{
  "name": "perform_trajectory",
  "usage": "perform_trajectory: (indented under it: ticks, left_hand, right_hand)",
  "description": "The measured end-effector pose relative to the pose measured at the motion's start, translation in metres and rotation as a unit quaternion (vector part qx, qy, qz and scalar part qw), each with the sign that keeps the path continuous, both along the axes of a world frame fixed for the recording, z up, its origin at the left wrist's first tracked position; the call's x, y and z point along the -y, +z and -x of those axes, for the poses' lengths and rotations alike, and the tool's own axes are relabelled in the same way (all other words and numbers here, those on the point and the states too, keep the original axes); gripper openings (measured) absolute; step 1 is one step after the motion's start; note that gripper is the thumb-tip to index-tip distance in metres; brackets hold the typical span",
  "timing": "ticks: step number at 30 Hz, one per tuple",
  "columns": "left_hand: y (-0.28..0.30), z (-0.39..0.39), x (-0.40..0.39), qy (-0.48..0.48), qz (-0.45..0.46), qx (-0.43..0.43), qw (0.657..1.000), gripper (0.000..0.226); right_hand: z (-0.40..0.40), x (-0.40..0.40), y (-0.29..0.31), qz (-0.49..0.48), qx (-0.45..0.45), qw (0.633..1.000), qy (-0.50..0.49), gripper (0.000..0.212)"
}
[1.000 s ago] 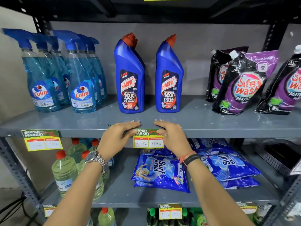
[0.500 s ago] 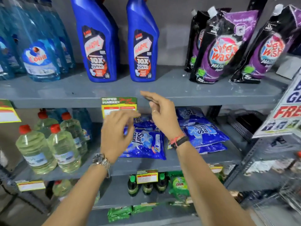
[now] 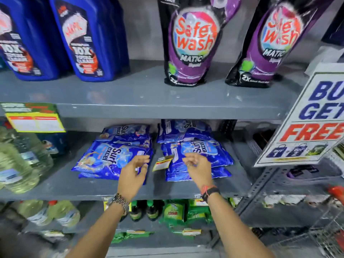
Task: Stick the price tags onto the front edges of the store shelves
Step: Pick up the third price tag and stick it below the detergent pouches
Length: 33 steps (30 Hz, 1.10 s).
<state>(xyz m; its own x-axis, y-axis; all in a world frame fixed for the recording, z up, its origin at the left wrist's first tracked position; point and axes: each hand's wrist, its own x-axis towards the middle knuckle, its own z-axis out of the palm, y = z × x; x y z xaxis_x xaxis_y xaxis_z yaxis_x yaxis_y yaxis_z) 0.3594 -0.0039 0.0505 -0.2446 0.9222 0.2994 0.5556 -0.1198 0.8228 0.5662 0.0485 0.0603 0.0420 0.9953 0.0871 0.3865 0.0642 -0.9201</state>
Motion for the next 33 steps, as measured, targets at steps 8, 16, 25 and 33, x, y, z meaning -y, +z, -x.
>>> perform_trajectory:
  ticks: [8,16,25,33]
  left_hand:
    - [-0.033,-0.023,0.030,0.096,0.074,0.056,0.991,0.024]
    - [-0.044,-0.006,0.022,0.142,0.105,0.099,0.979,0.017]
    - [-0.049,0.001,0.010,0.119,0.125,0.193,0.966,0.017]
    - [0.001,0.001,-0.006,0.091,0.108,0.290,0.947,0.030]
  right_hand:
    - [0.015,-0.057,-0.055,0.135,0.023,0.990,0.045,0.031]
    - [0.045,-0.114,-0.092,0.204,0.034,0.978,0.011,0.050]
    - [0.039,-0.086,-0.051,0.163,0.070,0.983,0.041,0.029]
    - [0.008,-0.026,0.015,0.113,0.026,0.988,0.098,0.016]
